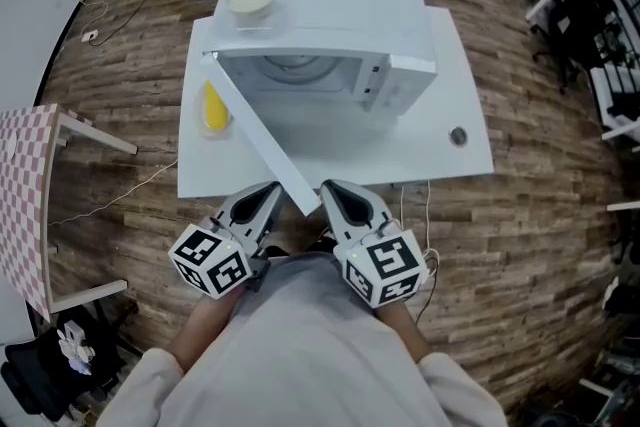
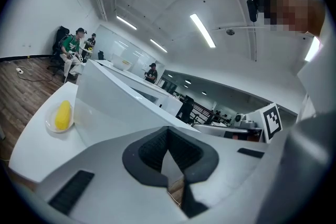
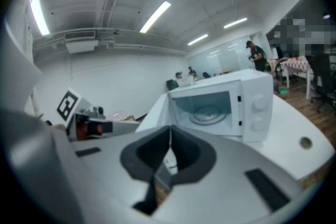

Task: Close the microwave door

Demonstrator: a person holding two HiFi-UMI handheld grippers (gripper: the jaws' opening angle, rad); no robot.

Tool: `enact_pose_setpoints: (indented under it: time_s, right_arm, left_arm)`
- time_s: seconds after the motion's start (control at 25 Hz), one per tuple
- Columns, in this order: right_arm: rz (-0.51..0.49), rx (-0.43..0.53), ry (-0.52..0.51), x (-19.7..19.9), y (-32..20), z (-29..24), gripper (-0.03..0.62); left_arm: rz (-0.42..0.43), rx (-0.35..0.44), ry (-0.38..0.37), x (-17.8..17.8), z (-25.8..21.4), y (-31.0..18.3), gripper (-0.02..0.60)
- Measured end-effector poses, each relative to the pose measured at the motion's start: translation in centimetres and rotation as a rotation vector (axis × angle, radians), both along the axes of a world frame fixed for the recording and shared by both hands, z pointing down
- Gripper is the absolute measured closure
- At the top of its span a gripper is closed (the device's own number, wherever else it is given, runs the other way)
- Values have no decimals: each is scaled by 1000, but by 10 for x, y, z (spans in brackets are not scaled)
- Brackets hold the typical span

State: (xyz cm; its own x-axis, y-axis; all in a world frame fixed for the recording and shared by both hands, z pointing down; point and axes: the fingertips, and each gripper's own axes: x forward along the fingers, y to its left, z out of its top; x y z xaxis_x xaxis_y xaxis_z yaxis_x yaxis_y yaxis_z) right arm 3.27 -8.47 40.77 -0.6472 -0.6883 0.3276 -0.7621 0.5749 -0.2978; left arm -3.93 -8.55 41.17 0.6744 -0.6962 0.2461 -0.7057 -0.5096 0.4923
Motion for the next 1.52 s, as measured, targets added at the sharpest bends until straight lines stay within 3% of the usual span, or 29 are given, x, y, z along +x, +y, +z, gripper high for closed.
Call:
enact_pose_setpoints:
  time_s: [0.56,1.52]
  right_arm:
    - [-40,-7,-1,7,-2,5,571]
    - [24,-52,-25,45,-11,13,571]
  left_arm:
    - [-20,17,-16,8,-1,-4,568]
    - [51,8,4,36,-3,-14,568]
